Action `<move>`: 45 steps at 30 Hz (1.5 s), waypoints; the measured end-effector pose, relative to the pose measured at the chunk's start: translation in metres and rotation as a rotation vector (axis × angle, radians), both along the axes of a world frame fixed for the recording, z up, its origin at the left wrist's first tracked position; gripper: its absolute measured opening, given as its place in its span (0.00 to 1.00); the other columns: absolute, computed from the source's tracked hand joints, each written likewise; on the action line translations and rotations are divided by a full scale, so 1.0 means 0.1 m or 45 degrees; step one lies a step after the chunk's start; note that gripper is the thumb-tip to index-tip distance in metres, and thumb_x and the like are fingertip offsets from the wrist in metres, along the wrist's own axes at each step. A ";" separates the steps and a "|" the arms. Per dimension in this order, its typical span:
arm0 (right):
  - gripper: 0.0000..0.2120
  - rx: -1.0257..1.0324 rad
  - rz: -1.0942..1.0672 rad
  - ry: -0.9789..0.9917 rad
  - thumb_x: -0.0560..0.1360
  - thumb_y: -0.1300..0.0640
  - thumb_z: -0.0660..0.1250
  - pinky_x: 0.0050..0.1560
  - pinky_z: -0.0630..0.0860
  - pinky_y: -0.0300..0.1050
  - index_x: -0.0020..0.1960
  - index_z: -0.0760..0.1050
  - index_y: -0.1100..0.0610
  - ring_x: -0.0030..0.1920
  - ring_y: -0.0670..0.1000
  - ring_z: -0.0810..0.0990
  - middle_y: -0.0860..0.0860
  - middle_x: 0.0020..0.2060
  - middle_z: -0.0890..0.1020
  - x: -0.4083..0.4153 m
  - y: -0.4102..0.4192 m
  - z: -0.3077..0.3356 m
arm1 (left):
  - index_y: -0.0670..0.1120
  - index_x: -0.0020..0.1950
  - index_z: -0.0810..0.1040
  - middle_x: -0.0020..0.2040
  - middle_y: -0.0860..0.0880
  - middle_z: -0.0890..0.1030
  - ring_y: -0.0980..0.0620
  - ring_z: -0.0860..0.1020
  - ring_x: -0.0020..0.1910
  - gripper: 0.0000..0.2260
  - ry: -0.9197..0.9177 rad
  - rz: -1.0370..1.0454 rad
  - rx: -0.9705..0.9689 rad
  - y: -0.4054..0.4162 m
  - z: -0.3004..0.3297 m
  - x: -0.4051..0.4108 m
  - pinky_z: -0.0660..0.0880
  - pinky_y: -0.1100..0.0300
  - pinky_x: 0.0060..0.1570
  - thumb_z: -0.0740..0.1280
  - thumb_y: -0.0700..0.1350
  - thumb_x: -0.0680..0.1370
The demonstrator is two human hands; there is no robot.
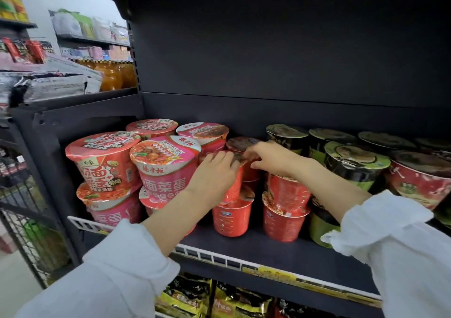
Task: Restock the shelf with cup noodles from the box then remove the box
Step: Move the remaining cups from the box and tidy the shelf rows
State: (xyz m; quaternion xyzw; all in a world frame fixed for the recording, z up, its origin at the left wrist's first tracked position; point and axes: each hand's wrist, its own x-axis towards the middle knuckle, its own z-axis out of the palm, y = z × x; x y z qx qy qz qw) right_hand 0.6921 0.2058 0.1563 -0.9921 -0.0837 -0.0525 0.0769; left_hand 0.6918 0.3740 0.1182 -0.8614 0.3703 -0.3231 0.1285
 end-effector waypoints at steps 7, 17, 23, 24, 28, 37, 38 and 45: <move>0.12 -0.001 -0.015 -0.208 0.76 0.65 0.62 0.59 0.67 0.43 0.58 0.74 0.58 0.61 0.54 0.70 0.56 0.58 0.71 0.06 -0.15 -0.04 | 0.48 0.47 0.84 0.44 0.52 0.83 0.54 0.80 0.42 0.12 0.053 -0.312 0.480 -0.23 -0.58 0.04 0.77 0.63 0.42 0.67 0.52 0.70; 0.28 -0.183 -0.004 0.063 0.79 0.66 0.56 0.71 0.60 0.43 0.77 0.53 0.54 0.74 0.55 0.59 0.55 0.76 0.56 0.15 -0.09 -0.02 | 0.39 0.76 0.55 0.71 0.42 0.62 0.45 0.65 0.68 0.26 0.353 -0.103 0.381 -0.17 -0.58 -0.05 0.70 0.54 0.63 0.55 0.33 0.78; 0.24 -0.285 -0.024 0.014 0.77 0.69 0.53 0.61 0.73 0.50 0.71 0.65 0.55 0.65 0.57 0.72 0.56 0.69 0.68 0.37 -0.10 -0.04 | 0.34 0.61 0.72 0.58 0.38 0.73 0.40 0.67 0.60 0.14 0.381 0.075 0.436 -0.55 -0.65 -0.01 0.64 0.49 0.63 0.58 0.41 0.80; 0.24 -0.269 -0.019 0.008 0.77 0.69 0.53 0.58 0.74 0.49 0.70 0.65 0.54 0.63 0.57 0.73 0.56 0.68 0.70 0.39 -0.11 -0.04 | 0.34 0.61 0.72 0.58 0.38 0.72 0.40 0.67 0.61 0.14 0.453 0.108 0.381 -0.66 -0.65 0.01 0.64 0.49 0.64 0.58 0.40 0.79; 0.21 -0.275 -0.004 0.023 0.78 0.68 0.51 0.49 0.73 0.45 0.68 0.66 0.56 0.58 0.58 0.76 0.58 0.63 0.73 0.47 -0.14 -0.06 | 0.34 0.68 0.66 0.67 0.37 0.67 0.39 0.63 0.68 0.18 0.723 0.313 0.149 -0.95 -0.71 0.13 0.58 0.47 0.71 0.58 0.36 0.79; 0.21 -0.389 0.014 0.059 0.75 0.71 0.53 0.54 0.78 0.50 0.63 0.74 0.59 0.53 0.59 0.80 0.59 0.58 0.79 0.62 -0.25 -0.03 | 0.38 0.71 0.64 0.72 0.40 0.61 0.42 0.60 0.72 0.20 0.942 0.424 -0.389 -1.13 -0.79 0.21 0.60 0.50 0.72 0.58 0.36 0.79; 0.21 -0.393 0.011 0.050 0.75 0.72 0.53 0.53 0.79 0.50 0.63 0.74 0.59 0.51 0.59 0.80 0.58 0.57 0.79 0.61 -0.26 -0.01 | 0.39 0.71 0.64 0.71 0.41 0.62 0.43 0.62 0.71 0.20 0.962 0.395 -0.413 -1.12 -0.78 0.22 0.62 0.50 0.71 0.58 0.36 0.79; 0.20 -0.453 0.011 0.002 0.76 0.69 0.54 0.47 0.79 0.49 0.64 0.72 0.57 0.46 0.58 0.80 0.58 0.54 0.77 0.64 -0.28 -0.04 | 0.40 0.72 0.64 0.67 0.39 0.69 0.41 0.67 0.67 0.23 1.007 0.162 -0.442 -1.02 -0.75 0.13 0.65 0.51 0.67 0.58 0.33 0.77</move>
